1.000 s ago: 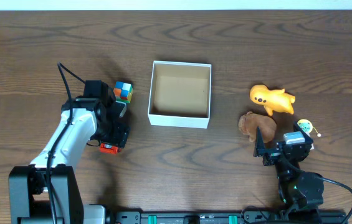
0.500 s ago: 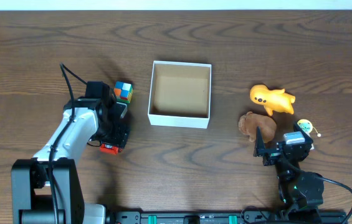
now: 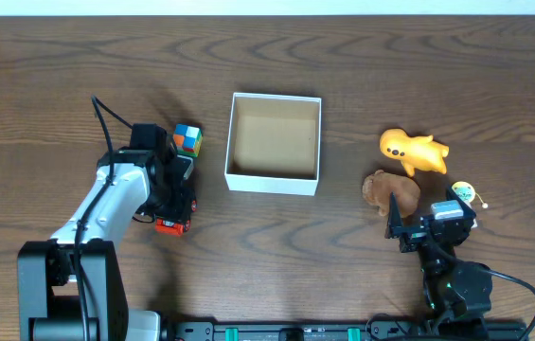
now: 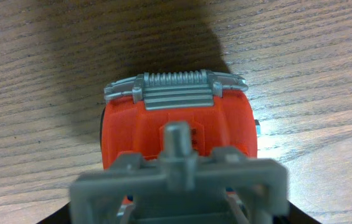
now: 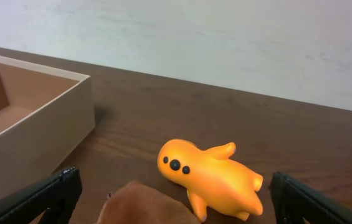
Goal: Pack container
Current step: 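Close the left gripper on the red toy truck's grey rear, then lift the truck with the left gripper and carry it over the box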
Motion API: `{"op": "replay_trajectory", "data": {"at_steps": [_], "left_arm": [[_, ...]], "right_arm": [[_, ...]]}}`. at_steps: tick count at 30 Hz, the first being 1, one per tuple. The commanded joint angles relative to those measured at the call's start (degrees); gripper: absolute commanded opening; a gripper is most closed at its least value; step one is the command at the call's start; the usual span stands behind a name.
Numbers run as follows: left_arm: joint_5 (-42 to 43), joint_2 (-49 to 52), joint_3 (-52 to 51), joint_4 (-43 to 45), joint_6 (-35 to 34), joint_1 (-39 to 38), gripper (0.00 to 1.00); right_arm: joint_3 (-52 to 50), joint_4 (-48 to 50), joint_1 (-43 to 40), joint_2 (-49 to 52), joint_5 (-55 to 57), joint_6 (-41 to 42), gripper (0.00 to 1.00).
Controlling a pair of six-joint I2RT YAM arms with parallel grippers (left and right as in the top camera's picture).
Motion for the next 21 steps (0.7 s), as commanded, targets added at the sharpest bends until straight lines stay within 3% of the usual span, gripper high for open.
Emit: {"op": "replay_trajectory", "data": {"at_steps": [1,7,15,21], "left_arm": [[0.11,0.02,1.38,-0.26,-2.19,0.11,0.5],[0.11,-1.57,5.75,-1.31,-2.97,0.09,0.42],[0.13,-3.98,11.82,-1.4,-6.62,0.09,0.42],[0.59,-4.48,18.82,1.27,-13.92,0.09,0.41]], "right_arm": [[-0.13,-0.22,-0.26,-0.13,0.02,0.85,0.99],[-0.13,-0.22,-0.26,-0.13,0.04,0.85,0.99],[-0.13,-0.22,-0.26,-0.13,0.02,0.85,0.99],[-0.13,-0.22,-0.26,-0.13,0.04,0.85,0.99]]}}
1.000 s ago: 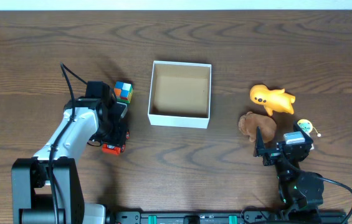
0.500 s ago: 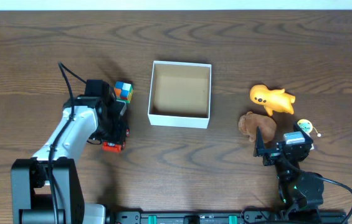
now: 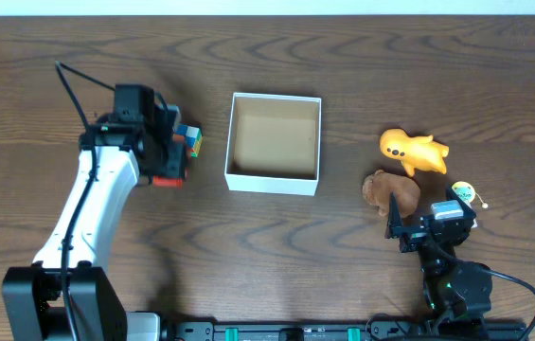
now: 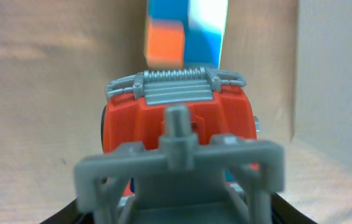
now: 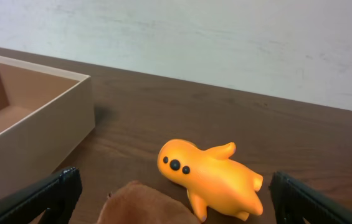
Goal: Pack container
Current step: 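Lift the truck with the left gripper and carry it over the box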
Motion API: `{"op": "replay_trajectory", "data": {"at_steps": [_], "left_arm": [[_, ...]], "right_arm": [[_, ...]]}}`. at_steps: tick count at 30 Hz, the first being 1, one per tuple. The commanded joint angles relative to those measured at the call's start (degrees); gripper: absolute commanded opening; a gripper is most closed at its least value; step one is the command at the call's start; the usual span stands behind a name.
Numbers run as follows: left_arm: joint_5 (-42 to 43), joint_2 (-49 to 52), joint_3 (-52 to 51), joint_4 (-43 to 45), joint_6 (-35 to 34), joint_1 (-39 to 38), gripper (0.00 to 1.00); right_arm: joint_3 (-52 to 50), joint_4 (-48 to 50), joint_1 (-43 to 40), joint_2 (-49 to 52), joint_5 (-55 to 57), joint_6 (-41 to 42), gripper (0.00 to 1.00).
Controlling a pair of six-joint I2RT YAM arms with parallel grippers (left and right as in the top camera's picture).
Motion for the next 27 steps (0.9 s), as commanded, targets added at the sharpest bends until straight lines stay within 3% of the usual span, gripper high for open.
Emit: {"op": "replay_trajectory", "data": {"at_steps": [1,7,15,22,27], "left_arm": [[0.96,-1.68,5.33,1.4,-5.6,0.09,0.41],[6.58,-1.68,10.69,9.38,-10.1,-0.35,0.38],[7.02,-1.66,10.97,19.47,-10.67,-6.95,0.37],[6.99,-1.66,10.97,21.0,-10.69,-13.57,0.37],[6.51,-1.29,10.97,20.81,-15.04,-17.22,0.36]], "right_arm": [[-0.13,-0.24,-0.26,-0.13,0.02,0.85,0.99],[-0.13,-0.24,-0.26,-0.13,0.04,0.85,0.99],[-0.13,-0.24,-0.26,-0.13,0.04,0.85,0.99],[-0.13,-0.24,-0.26,-0.13,0.02,0.85,0.99],[-0.13,-0.24,-0.26,-0.13,0.04,0.85,0.99]]}}
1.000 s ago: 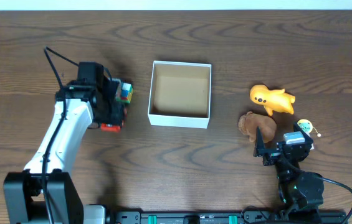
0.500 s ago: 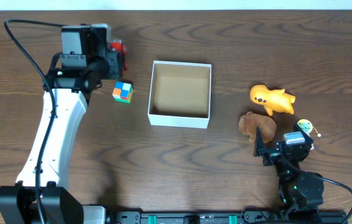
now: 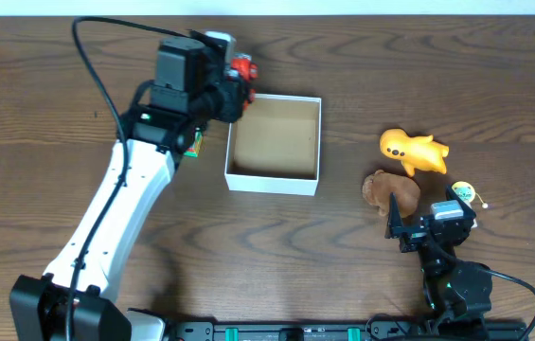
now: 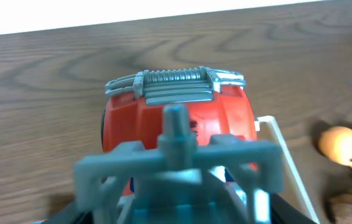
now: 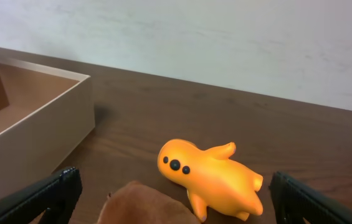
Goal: Pack container
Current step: 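Lift the truck with the left gripper and carry it over the box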
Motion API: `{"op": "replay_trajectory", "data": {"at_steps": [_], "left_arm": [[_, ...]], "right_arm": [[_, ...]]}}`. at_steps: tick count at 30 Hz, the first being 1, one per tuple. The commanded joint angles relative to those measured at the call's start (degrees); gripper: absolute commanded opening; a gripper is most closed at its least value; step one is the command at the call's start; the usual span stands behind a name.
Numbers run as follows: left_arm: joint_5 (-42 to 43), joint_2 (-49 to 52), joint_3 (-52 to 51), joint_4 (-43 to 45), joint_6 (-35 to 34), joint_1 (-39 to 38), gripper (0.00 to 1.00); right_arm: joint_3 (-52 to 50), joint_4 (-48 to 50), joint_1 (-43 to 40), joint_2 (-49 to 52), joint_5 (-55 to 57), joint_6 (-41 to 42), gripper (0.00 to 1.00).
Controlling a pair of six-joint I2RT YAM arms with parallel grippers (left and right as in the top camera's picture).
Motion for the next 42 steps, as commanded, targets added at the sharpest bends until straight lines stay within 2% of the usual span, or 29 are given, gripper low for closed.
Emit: {"op": "replay_trajectory", "data": {"at_steps": [1,10,15,25,42], "left_arm": [[-0.15,-0.37,1.07,0.02,-4.52,-2.23,0.36],[-6.01,3.08,1.07,-2.54,-8.68,-7.93,0.34],[-7.23,4.81,1.07,-5.75,-12.96,-8.44,0.29],[-9.84,6.64,1.05,-11.15,-12.0,-8.41,0.24],[-9.81,12.5,1.05,-11.15,-6.54,-8.41,0.24]], "right_arm": [[-0.13,-0.22,-0.26,-0.13,0.04,0.85,0.99],[-0.13,-0.22,-0.26,-0.13,0.04,0.85,0.99],[-0.13,-0.22,-0.26,-0.13,0.02,0.85,0.99],[-0.13,-0.22,-0.26,-0.13,0.02,0.85,0.99],[-0.13,-0.22,-0.26,-0.13,0.02,0.85,0.99]]}}
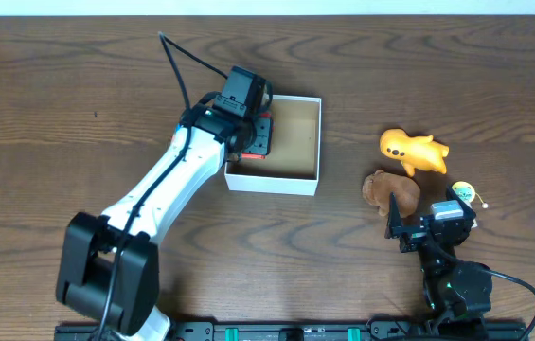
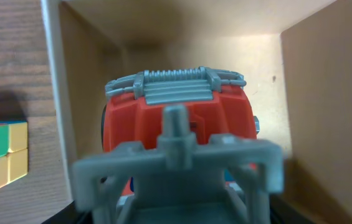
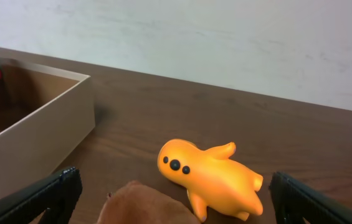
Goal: Pack container
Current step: 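Lift the truck with the left gripper and carry it over the box, then lower the truck into the box's left side and open the left gripper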
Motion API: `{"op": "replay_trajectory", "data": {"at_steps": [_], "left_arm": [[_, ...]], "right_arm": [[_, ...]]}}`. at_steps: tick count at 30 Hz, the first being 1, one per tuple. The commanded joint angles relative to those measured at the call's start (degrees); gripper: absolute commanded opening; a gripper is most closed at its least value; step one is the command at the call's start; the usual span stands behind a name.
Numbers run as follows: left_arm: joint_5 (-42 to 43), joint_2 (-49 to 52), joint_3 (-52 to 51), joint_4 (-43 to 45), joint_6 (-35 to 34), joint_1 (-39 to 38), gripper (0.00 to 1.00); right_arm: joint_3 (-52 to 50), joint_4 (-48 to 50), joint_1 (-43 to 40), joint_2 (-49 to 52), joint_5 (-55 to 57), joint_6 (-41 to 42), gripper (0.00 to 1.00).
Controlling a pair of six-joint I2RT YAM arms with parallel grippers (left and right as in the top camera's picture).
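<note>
A white cardboard box (image 1: 307, 176) stands at mid-table. My left gripper (image 1: 255, 133) is over the box's left part, shut on a red toy truck (image 2: 177, 118) with a grey grille; the truck is inside the box walls (image 2: 54, 99). Left of the box lies a colour cube (image 2: 0, 155), hidden under the arm in the overhead view. An orange toy (image 1: 412, 151) and a brown plush (image 1: 389, 189) lie at the right. My right gripper (image 3: 172, 193) stands open near the front edge, with the brown plush (image 3: 147, 205) low between its fingers and the orange toy (image 3: 210, 171) beyond.
A small green and yellow toy (image 1: 464, 194) lies beside the right arm's wrist. A pale wall (image 3: 194, 37) runs behind the table's far edge. Dark wood tabletop (image 1: 78, 85) lies around the box.
My left gripper has moved with the red truck from above the box's far left corner down into the box's left part. The right arm has not moved.
My left gripper held the red truck low at the table, left of the box and near the cube. Then it held the truck beside the cube, then high over the box's far left corner. Now the truck is inside the box, still held.
</note>
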Motion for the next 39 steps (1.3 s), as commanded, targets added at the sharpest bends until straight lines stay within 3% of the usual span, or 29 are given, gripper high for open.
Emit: {"op": "replay_trajectory", "data": {"at_steps": [1,24,26,27,39], "left_arm": [[-0.7,0.2,1.05,0.28,1.88,0.09,0.24],[-0.22,0.22,1.05,-2.6,2.45,0.04,0.25],[-0.22,0.22,1.05,-2.58,2.45,0.04,0.43],[-0.22,0.22,1.05,-2.58,2.45,0.04,0.46],[-0.17,0.22,1.05,-2.8,2.43,0.02,0.47]], "right_arm": [[-0.13,-0.22,-0.26,-0.13,0.02,0.87,0.99],[-0.13,-0.22,-0.26,-0.13,0.02,0.87,0.99],[-0.13,-0.22,-0.26,-0.13,0.02,0.87,0.99],[-0.13,-0.22,-0.26,-0.13,0.02,0.87,0.99],[-0.13,-0.22,-0.26,-0.13,0.02,0.87,0.99]]}}
